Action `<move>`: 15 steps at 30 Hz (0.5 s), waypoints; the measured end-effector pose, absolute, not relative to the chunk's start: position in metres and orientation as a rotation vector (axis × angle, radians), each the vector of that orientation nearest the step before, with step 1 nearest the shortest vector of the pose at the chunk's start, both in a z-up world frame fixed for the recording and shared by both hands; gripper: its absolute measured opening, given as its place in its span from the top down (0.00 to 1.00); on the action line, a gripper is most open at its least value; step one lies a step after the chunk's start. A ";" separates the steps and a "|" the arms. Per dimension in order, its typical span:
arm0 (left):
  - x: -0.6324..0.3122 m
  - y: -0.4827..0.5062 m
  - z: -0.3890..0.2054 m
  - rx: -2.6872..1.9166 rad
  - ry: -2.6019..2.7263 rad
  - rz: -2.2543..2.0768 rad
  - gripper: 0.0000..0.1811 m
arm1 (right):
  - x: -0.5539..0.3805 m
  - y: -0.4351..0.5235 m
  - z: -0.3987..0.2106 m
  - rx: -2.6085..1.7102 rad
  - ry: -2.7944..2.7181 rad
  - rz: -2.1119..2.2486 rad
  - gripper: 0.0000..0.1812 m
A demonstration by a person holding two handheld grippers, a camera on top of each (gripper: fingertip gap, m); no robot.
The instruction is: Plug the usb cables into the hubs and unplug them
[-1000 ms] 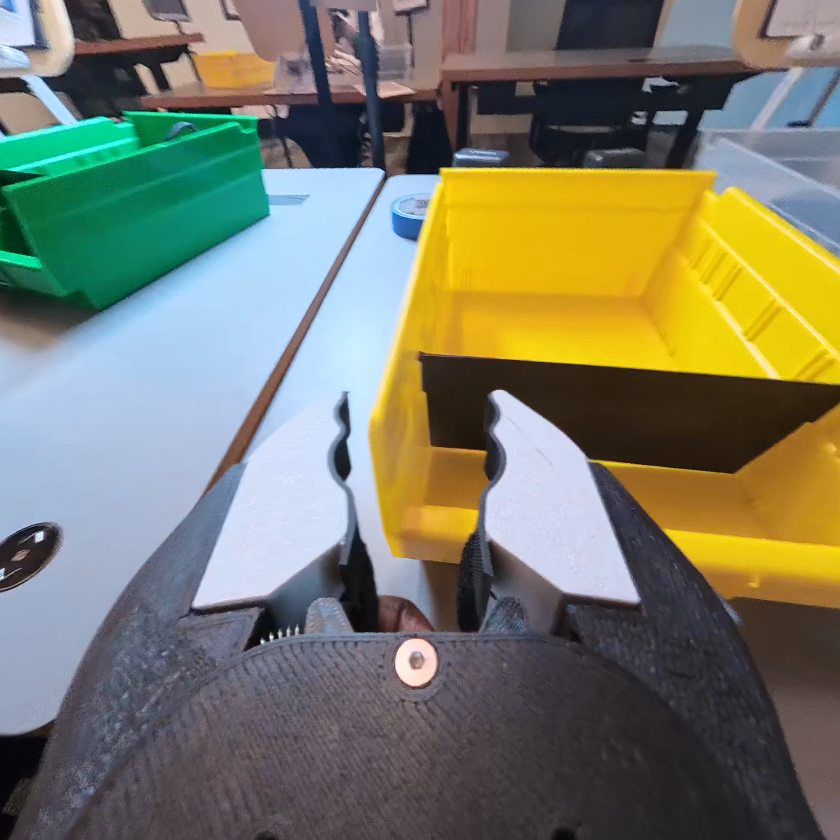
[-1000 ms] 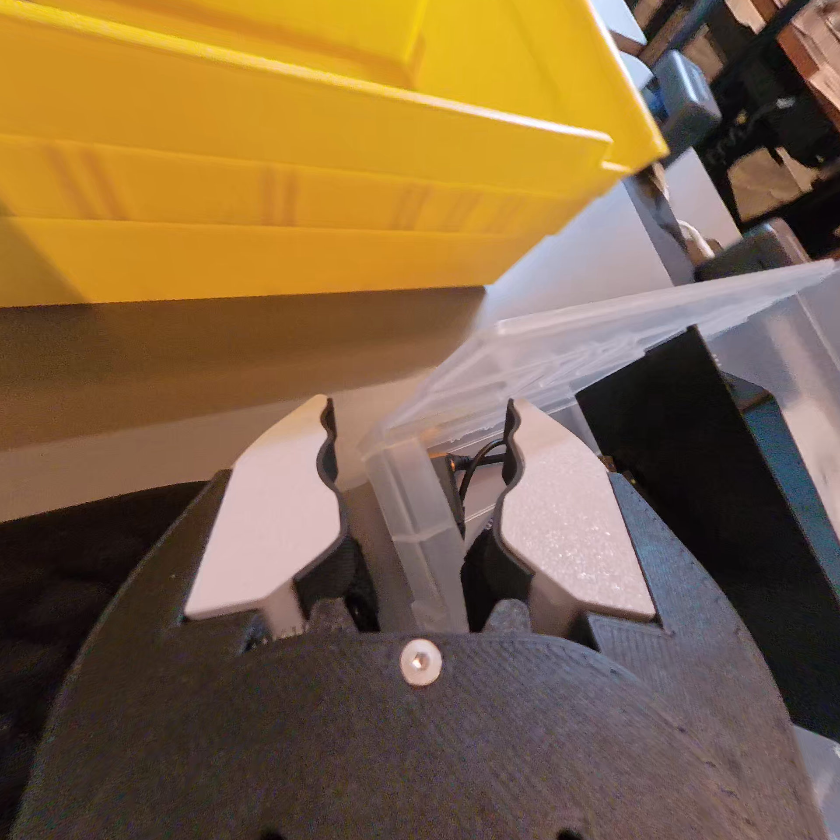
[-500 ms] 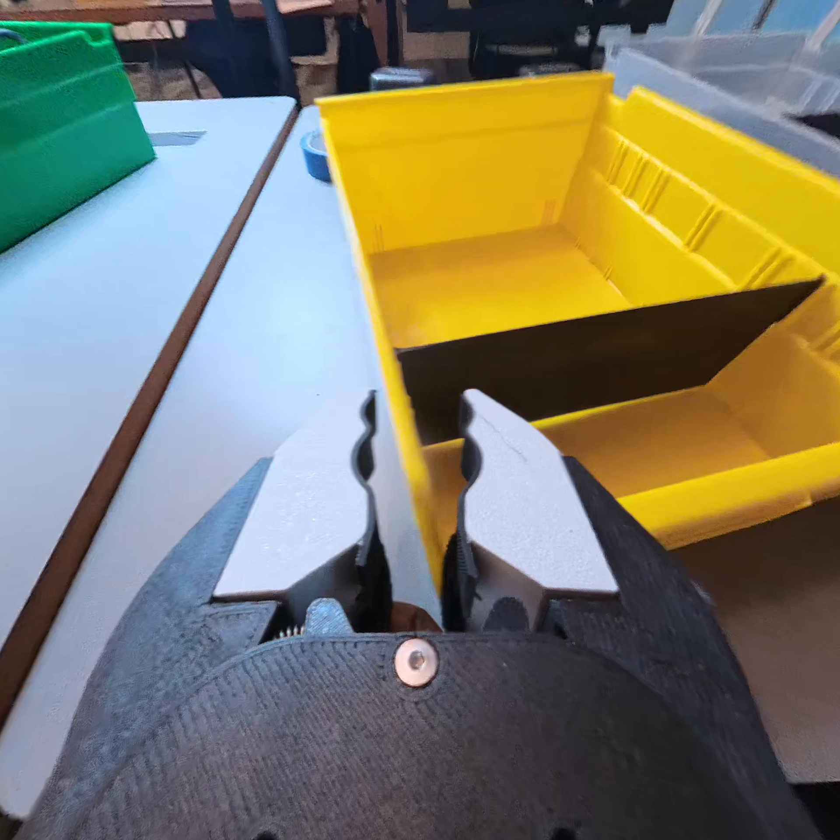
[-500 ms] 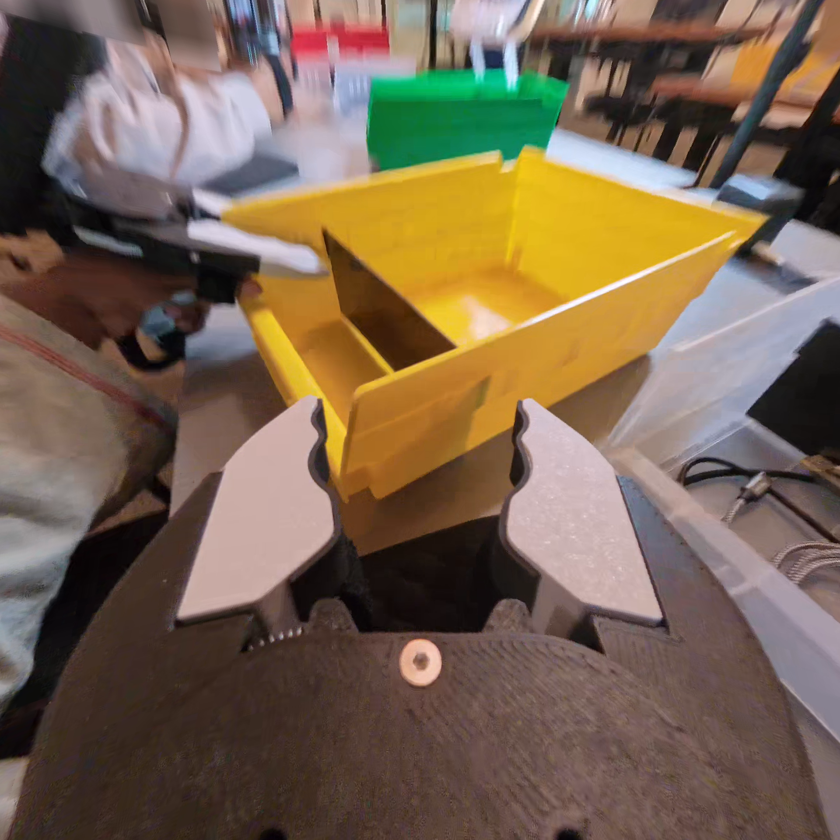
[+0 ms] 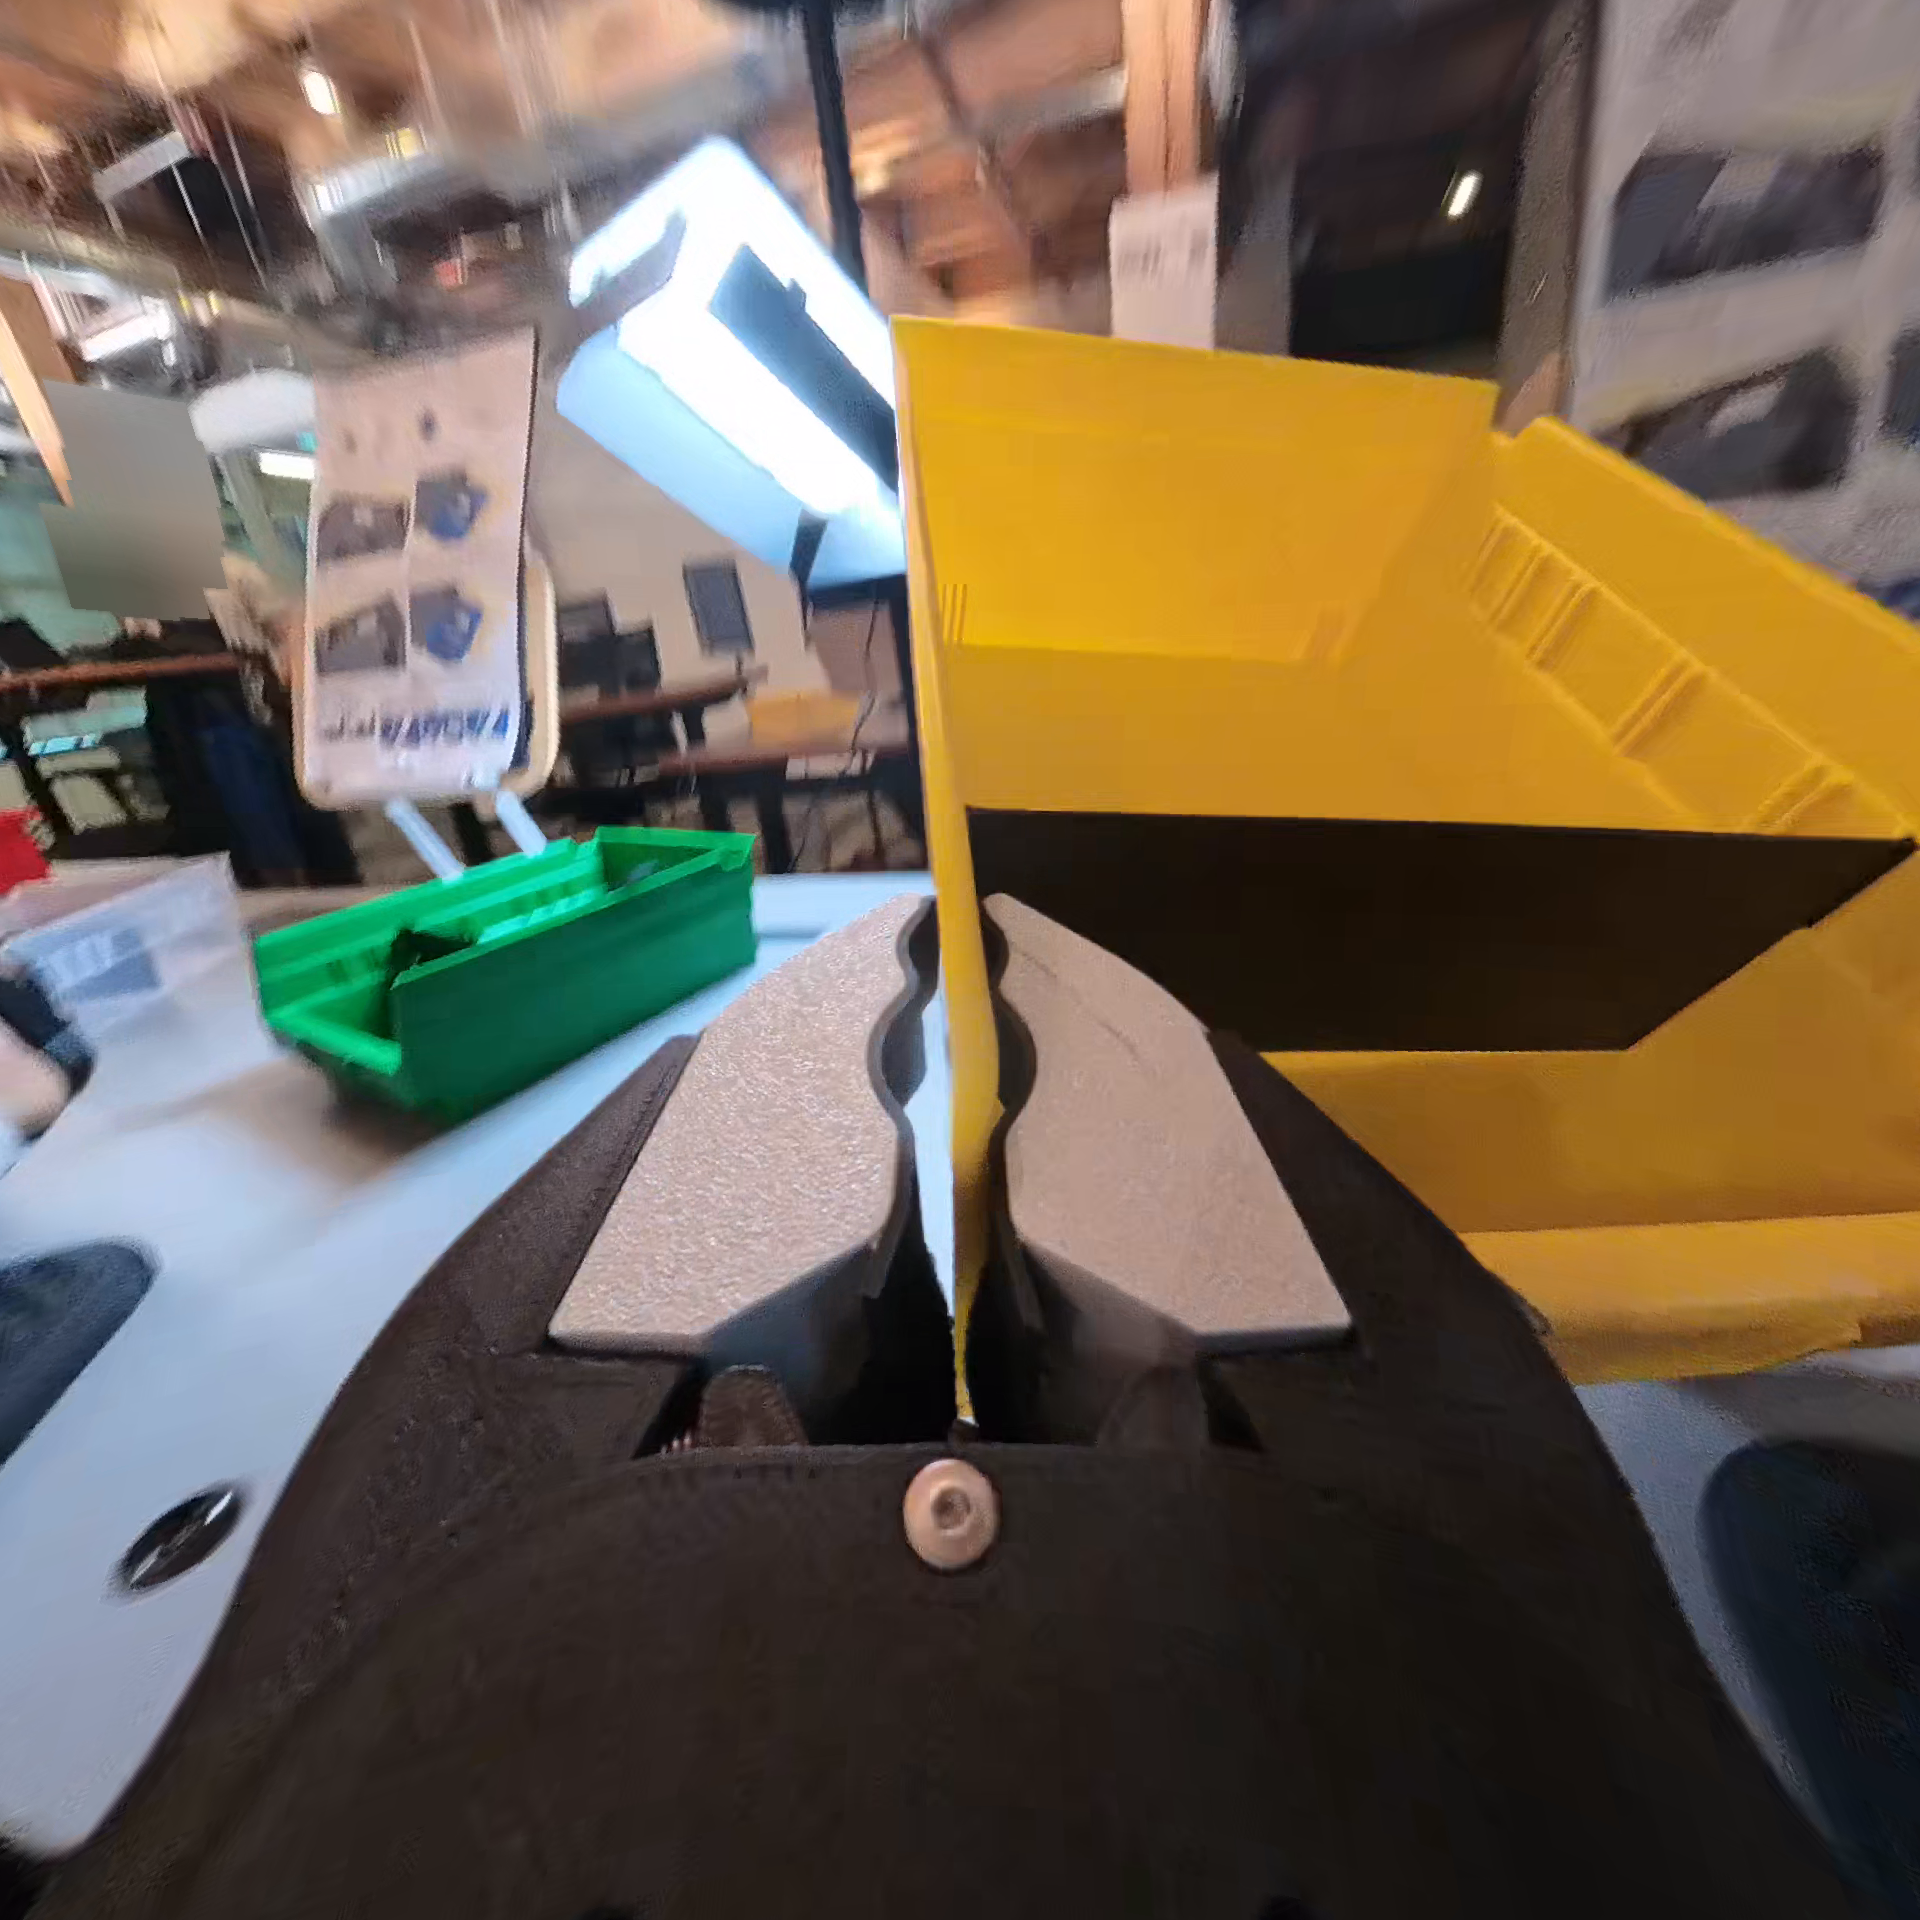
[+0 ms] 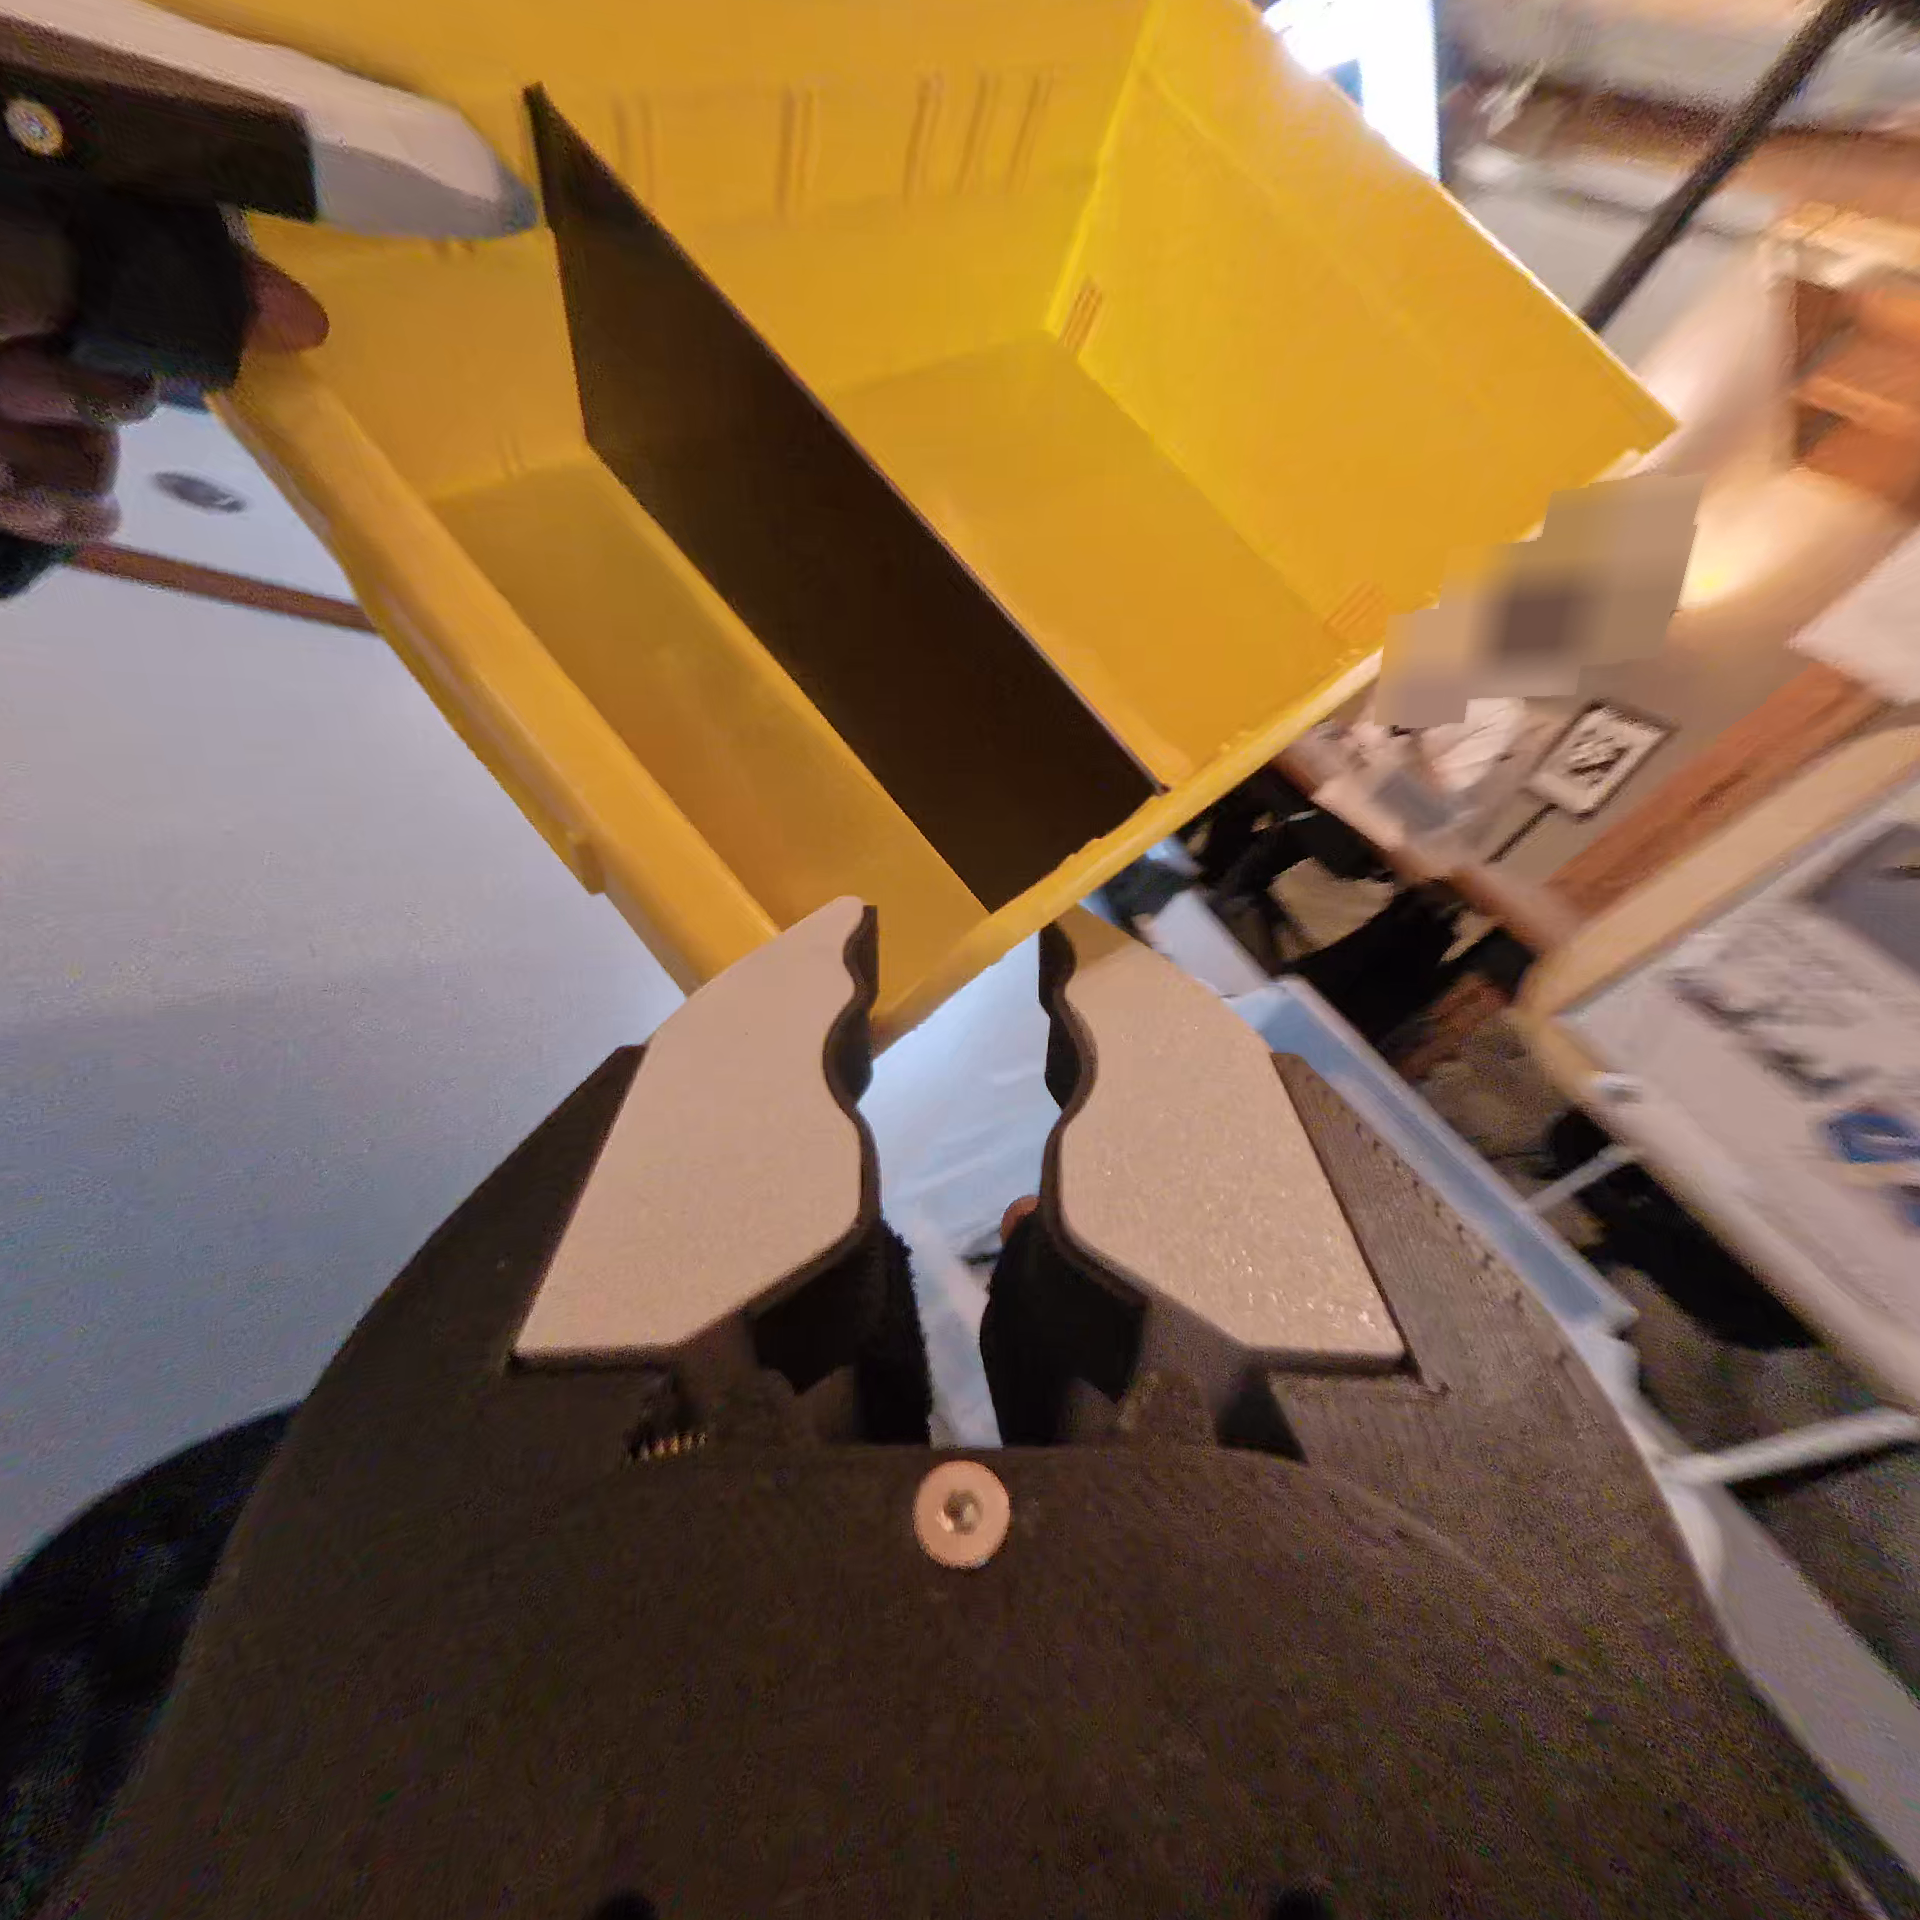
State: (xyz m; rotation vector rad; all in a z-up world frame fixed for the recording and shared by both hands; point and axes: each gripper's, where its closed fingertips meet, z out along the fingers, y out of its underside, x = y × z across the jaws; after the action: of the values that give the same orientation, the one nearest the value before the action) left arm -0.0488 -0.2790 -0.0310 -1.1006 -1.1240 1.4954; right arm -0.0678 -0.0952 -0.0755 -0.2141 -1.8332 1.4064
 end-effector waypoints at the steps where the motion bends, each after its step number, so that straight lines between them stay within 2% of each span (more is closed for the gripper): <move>1: -0.049 -0.262 -0.019 -1.065 -1.070 1.497 0.97 | -0.067 -0.076 -0.062 -0.216 -1.772 1.398 0.84; 7: -0.074 -0.119 0.017 -1.053 -0.774 1.340 0.96 | -0.056 0.066 -0.030 -0.319 -1.547 1.216 0.85; 15: -0.126 0.097 -0.003 -1.281 -0.555 1.039 0.94 | -0.052 0.262 -0.066 -0.663 -1.526 0.926 0.84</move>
State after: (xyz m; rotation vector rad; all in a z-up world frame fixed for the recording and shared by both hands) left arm -0.1256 0.0974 -0.0025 -1.2812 -0.5551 1.0388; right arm -0.0517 0.2620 -0.0657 -0.6627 -1.5257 0.9256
